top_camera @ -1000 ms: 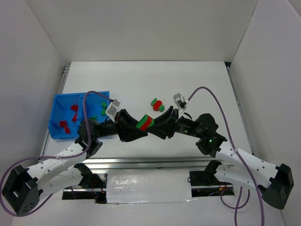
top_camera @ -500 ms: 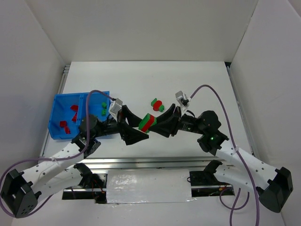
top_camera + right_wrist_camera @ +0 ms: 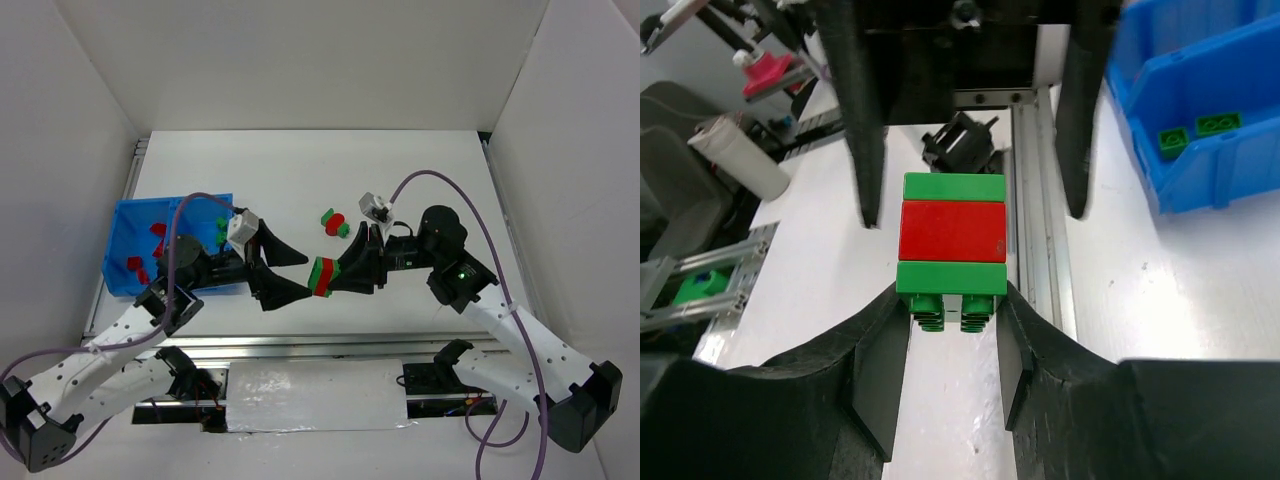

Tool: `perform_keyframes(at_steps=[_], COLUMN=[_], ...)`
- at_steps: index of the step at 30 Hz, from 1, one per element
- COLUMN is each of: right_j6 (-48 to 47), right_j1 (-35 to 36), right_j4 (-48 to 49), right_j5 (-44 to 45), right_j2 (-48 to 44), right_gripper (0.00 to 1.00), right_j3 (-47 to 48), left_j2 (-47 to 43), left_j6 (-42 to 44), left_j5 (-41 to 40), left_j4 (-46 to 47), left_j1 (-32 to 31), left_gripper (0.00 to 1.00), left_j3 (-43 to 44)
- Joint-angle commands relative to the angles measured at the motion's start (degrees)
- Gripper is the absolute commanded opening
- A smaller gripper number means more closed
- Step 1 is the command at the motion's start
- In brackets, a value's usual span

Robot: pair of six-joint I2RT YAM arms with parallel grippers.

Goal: Sort the legos into containers by color

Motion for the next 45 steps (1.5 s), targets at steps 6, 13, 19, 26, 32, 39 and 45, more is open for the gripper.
perform_keyframes(at_steps=[6, 13, 19, 26, 32, 39, 45], right_j6=[-3.5, -4.5, -2.2, 5.9, 10.8, 15.9, 14.9], right_j1=[2.1, 2.8, 2.9, 2.8, 2.9, 3.3, 5.2], right_j4=[-4.8, -6.0, -2.7, 9.9, 17.1, 25.3, 24.4], right_j5=[-3.1, 0.1, 0.2, 0.0, 2.5, 5.9, 6.1], right_j2=[0.8, 2.1, 1.1, -0.6, -0.3, 0.2, 1.6], right_gripper=[0.10, 0.10, 0.14, 0.81, 0.89, 0.61, 0.19], right_j3=[3.6, 4.1, 2.5, -1.9, -3.8, -6.3, -5.6], left_j2=[4.8, 6.5, 6.6, 6.5, 5.9, 5.8, 5.6], left_j6=[-2.5, -5.1, -5.2, -6.0, -6.4, -6.3, -5.8], left_j5=[3.8, 6.9, 7.9, 8.3, 7.6, 7.4, 6.0], left_j4=[7.5, 11.9, 12.8, 14.1, 14.6, 14.7, 13.8], left_j1=[-0.1, -0.3, -0.5, -0.7, -0.7, -0.8, -0.7], left_gripper=[0.97, 0.55, 0.15, 0.00, 0.00, 0.00, 0.00], left_j3=[1.1, 0.9, 0.6, 0.6, 0.2, 0.2, 0.3])
